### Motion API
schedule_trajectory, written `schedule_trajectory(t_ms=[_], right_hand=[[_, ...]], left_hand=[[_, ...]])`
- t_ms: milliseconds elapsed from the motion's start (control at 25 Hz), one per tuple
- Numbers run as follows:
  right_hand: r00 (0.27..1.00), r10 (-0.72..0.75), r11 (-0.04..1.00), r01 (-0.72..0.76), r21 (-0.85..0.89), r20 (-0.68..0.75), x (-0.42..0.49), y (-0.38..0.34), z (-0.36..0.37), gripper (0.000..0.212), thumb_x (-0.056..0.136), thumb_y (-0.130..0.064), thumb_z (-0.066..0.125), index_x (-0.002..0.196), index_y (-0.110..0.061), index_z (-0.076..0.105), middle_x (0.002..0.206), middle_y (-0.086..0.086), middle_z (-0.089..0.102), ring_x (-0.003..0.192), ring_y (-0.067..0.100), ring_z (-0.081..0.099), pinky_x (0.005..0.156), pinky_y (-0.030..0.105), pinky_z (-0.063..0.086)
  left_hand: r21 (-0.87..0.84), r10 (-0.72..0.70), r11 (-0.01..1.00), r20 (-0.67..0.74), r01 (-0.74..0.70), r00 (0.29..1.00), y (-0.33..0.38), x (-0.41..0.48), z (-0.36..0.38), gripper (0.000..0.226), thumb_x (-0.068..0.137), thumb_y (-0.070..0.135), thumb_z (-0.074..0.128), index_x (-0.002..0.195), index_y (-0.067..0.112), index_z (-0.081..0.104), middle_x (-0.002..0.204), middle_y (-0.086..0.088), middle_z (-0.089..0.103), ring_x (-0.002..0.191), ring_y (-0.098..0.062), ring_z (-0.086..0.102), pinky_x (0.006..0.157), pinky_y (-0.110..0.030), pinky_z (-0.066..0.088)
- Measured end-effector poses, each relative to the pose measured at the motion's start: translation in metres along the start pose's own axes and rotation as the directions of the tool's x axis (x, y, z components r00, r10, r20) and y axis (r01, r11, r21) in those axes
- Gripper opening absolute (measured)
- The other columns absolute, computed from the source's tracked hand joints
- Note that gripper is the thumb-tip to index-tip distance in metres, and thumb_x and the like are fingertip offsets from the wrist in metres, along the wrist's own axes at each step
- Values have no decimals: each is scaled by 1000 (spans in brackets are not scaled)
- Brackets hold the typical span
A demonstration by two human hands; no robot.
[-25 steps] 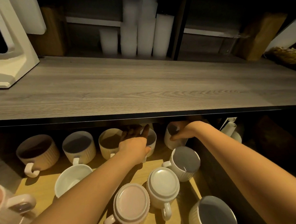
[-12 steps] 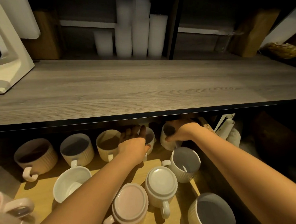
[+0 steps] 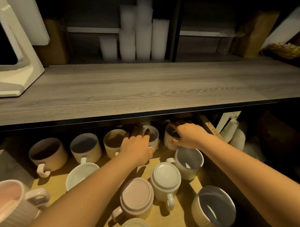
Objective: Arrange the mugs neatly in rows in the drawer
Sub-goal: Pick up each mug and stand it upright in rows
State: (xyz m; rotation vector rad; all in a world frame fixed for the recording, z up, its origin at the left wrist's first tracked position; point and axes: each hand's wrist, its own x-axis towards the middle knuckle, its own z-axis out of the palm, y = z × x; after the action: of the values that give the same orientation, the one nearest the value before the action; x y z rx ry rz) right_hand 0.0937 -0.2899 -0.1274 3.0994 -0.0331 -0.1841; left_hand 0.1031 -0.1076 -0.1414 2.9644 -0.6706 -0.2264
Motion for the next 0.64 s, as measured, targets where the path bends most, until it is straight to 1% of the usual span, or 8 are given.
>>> schedule_trajectory(t_ms=[80, 160, 200, 280, 440, 520, 600, 640], right_hand=[[997, -79, 995, 77, -69, -26, -18, -13, -8, 55, 89, -44, 52, 137, -19, 42, 126, 10, 56, 112, 27, 54, 87, 36, 50], [987, -163, 983, 162, -82, -10, -34, -27, -21, 56, 91, -43, 50, 141, -22, 37, 139, 8, 47, 124, 28, 46, 92, 38, 47], [981, -194, 978, 194, -74, 5, -42, -35, -27, 54, 91, -42, 50, 140, -22, 39, 138, 8, 49, 124, 27, 47, 90, 37, 47], [968, -249, 967, 250, -57, 29, -55, -54, -34, 48, 91, -43, 49, 135, -23, 45, 127, 7, 57, 113, 24, 56, 82, 33, 50], [945, -316, 947, 319, -29, 88, -76, -98, -46, 40, 92, -38, 51, 129, -23, 48, 118, 5, 63, 101, 22, 61, 84, 37, 55], [922, -376, 926, 378, -9, 95, -83, -119, -50, 36, 94, -35, 50, 128, -23, 49, 116, 5, 64, 99, 21, 61, 81, 31, 53], [897, -433, 901, 434, 16, 85, -84, -140, -49, 41, 94, -37, 49, 132, -23, 47, 119, 4, 63, 101, 20, 61, 78, 28, 50], [888, -453, 891, 452, 31, 83, -83, -152, -47, 43, 93, -39, 49, 133, -24, 46, 120, 3, 63, 102, 20, 61, 80, 27, 50]], left_hand=[[86, 93, 992, 34, -96, 995, -4, -20, -14, 53, 97, 39, 40, 144, 19, 27, 147, -8, 38, 134, -26, 36, 110, -43, 25], [115, 158, 979, 83, -167, 984, -12, -42, -27, 52, 96, 41, 41, 144, 21, 30, 150, -5, 35, 136, -24, 32, 111, -43, 24], [104, 180, 976, 101, -190, 978, -16, -54, -32, 51, 96, 41, 41, 143, 23, 32, 149, -4, 36, 135, -24, 33, 111, -43, 26], [84, 213, 972, 93, -221, 973, -26, -82, -42, 51, 96, 42, 42, 142, 25, 33, 148, -3, 39, 134, -23, 37, 109, -41, 29], [72, 180, 980, 55, -184, 982, -54, -129, -57, 54, 94, 42, 46, 144, 28, 31, 147, 1, 41, 131, -20, 42, 105, -37, 36], [64, 141, 988, 27, -142, 990, -74, -148, -65, 56, 92, 44, 49, 143, 31, 29, 147, 3, 41, 131, -19, 42, 105, -37, 37], [69, 90, 994, -9, -89, 996, -98, -164, -71, 59, 91, 46, 49, 144, 32, 27, 148, 4, 39, 132, -18, 41, 107, -37, 36], [70, 64, 996, -12, -63, 998, -110, -171, -75, 59, 91, 45, 50, 144, 31, 27, 148, 4, 39, 131, -17, 41, 107, -35, 36]])
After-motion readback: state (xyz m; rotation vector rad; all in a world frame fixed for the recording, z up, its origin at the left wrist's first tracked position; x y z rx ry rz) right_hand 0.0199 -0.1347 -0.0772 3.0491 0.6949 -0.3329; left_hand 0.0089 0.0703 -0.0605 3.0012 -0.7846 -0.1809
